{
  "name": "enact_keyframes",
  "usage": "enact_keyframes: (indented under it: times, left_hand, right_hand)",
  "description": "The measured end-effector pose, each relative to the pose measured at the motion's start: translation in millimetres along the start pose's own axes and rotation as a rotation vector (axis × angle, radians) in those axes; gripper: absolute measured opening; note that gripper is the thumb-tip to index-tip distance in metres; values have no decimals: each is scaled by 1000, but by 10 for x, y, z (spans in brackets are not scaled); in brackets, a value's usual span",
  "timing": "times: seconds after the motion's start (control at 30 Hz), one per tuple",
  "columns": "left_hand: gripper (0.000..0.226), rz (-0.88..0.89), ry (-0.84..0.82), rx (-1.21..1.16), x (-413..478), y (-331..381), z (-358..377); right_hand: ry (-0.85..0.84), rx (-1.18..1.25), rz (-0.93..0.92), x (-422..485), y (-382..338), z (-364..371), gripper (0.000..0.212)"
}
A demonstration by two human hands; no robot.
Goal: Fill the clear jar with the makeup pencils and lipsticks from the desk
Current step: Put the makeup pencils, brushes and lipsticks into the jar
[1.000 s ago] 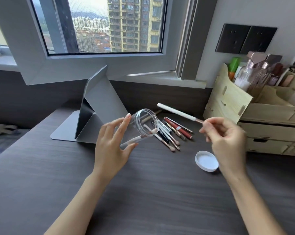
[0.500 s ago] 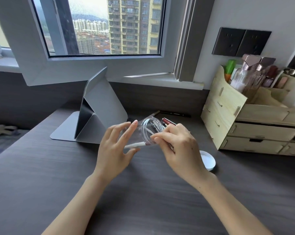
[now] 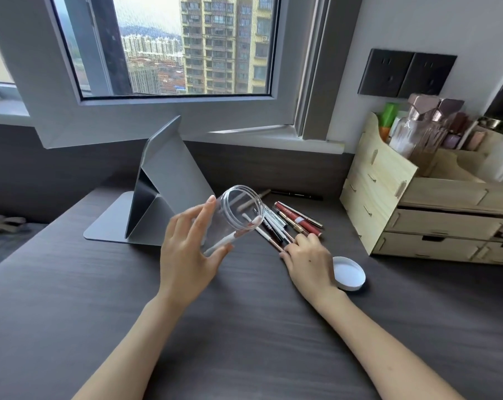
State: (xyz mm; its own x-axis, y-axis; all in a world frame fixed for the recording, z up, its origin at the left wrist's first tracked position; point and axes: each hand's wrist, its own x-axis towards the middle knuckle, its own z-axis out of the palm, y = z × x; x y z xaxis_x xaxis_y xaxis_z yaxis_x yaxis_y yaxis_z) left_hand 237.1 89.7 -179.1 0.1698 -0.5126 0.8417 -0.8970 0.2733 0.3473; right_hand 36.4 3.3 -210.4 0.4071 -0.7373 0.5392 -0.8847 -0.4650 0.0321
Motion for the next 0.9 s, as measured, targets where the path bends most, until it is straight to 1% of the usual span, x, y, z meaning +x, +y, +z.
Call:
enact_keyframes:
  times: [0.07,0.1,0.13,0.2,0.3,0.37,0.43,0.47,0.5,0.53,0.57,0.67,0.73,0.8,0.9]
  left_hand:
    - [80,5,-8,-3,-5,3,1]
    - [80,9,-9,-5,-5,6,0]
    - [80,12,-8,-4,-4,8,-3]
    - [79,9,-12,0,0,14,-9]
    - [80,5,-27,3,0,7,-11]
    - [80,12,-28,2,-2,-1,-6]
    - [79,28,-25,0,-5,0,0]
    - [80,46,-26,2,-9,2,5]
    - [80,68,-29,4,-16,4,10]
    - [81,91,-35,5,-24,8,17]
    - [82,113,-41,3,-31,14,24]
    - [77,164,-59,-4,-48,34,44]
    - [75,178,-69,-9,-54,40,46]
    - [72,175,-69,-16,-53,36,39]
    - [69,163,-60,-13,-47,16,32]
  right_hand:
    - [40,57,-2,-15,10,-19,19]
    - [86,160,42,-18,14,-67,16]
    - [154,306,129,-16,40,-119,14]
    - [193,620,329,-2,108,-331,15]
    - [323,1069,488,-26,264,-775,17]
    - [476,1271,529,-69,335,-1090,21]
    - [628,1358,496,-116,344,-1365,23]
    - [667,1390,457,-130,326,-1460,23]
    - [679,1405,409,-136,284,-1536,23]
    - [657,1395,362,-137,230,-1572,23]
    - [606,1370,318,-131,160,-1580,21]
    - [375,1240,227,-82,-87,-1469,11]
    - [264,1083,153,-53,-227,-1339,10]
    - [226,885,68,-38,-319,-1201,12]
    - [195,650,-26,-25,-389,-1083,24]
